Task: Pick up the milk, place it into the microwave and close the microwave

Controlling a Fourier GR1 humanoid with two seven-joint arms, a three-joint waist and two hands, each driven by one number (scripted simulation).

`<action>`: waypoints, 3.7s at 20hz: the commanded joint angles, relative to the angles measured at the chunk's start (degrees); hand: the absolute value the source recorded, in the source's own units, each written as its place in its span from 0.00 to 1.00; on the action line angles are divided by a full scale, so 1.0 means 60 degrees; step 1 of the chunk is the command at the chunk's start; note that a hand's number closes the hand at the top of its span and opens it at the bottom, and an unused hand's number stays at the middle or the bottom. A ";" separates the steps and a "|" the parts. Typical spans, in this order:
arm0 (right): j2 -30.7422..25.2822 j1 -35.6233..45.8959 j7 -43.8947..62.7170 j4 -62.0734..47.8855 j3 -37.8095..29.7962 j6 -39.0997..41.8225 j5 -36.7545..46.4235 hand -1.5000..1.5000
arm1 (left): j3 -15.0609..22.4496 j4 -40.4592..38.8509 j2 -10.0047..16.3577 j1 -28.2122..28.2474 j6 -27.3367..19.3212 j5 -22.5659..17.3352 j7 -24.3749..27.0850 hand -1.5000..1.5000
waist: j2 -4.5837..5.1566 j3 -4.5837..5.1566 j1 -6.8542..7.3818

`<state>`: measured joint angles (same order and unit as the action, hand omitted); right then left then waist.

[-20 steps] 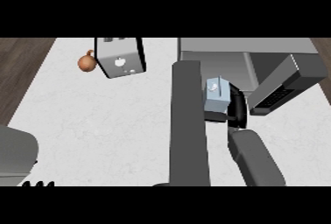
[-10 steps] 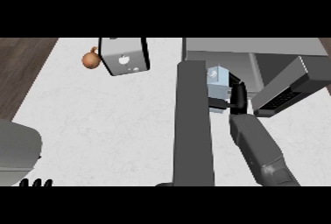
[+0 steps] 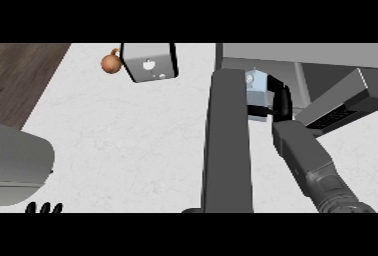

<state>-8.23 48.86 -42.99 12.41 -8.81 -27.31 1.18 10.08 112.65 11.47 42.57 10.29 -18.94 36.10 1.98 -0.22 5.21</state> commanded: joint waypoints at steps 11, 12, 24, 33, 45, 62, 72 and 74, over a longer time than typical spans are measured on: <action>-0.0446 0.0867 -0.0889 -0.0425 -0.0233 -0.1264 0.0244 1.00 | -0.0078 -0.0007 0.0053 -0.0395 0.0157 -0.0204 -0.0138 0.00 | 0.0189 -0.0031 0.0354; -0.0735 0.0958 -0.0890 -0.0314 -0.0467 -0.0873 0.0017 1.00 | -0.0049 -0.0186 -0.0058 -0.0457 0.0046 -0.0092 -0.0083 0.00 | 0.0204 -0.0034 0.0315; -0.0718 0.1383 -0.1082 -0.0486 -0.0598 -0.3717 0.0401 1.00 | 0.0038 -0.0321 0.0078 -0.0677 0.0163 -0.0119 -0.0417 0.00 | 0.0362 -0.0028 0.0581; -0.1654 0.0239 0.1356 -0.2019 -0.0189 -0.6023 0.1160 0.00 | -0.0164 -0.0459 0.0248 -0.0904 0.0371 -0.0132 -0.0227 0.00 | 0.0740 0.0156 0.0675; -0.0558 0.1297 0.1585 -0.1909 0.1371 -0.4126 0.2673 0.00 | -0.0288 -0.0628 0.0309 -0.1177 0.0262 -0.0043 -0.0412 0.00 | 0.0349 -0.0042 0.0973; 0.0377 0.1299 0.0315 -0.0833 0.0113 -0.1360 0.1361 0.00 | -0.0514 -0.0954 0.0331 -0.1526 0.0376 -0.0112 -0.0271 0.00 | 0.0243 -0.0047 0.0368; 0.0611 0.0122 -0.1287 -0.0766 -0.0832 0.1034 0.0357 0.00 | -0.0203 -0.0515 0.0234 -0.1187 0.0293 0.0139 -0.0334 0.00 | 0.0068 -0.0030 0.0007; 0.0804 -0.0402 -0.1984 -0.0768 -0.0817 0.1156 0.0381 0.00 | -0.0253 -0.0197 0.0203 -0.0812 0.0206 -0.0023 -0.0459 0.00 | 0.0000 -0.0024 -0.0072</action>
<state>-4.82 49.93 -49.78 7.90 -12.76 -23.51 4.41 8.71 108.81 12.62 36.48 12.19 -18.27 34.97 2.34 -0.37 5.58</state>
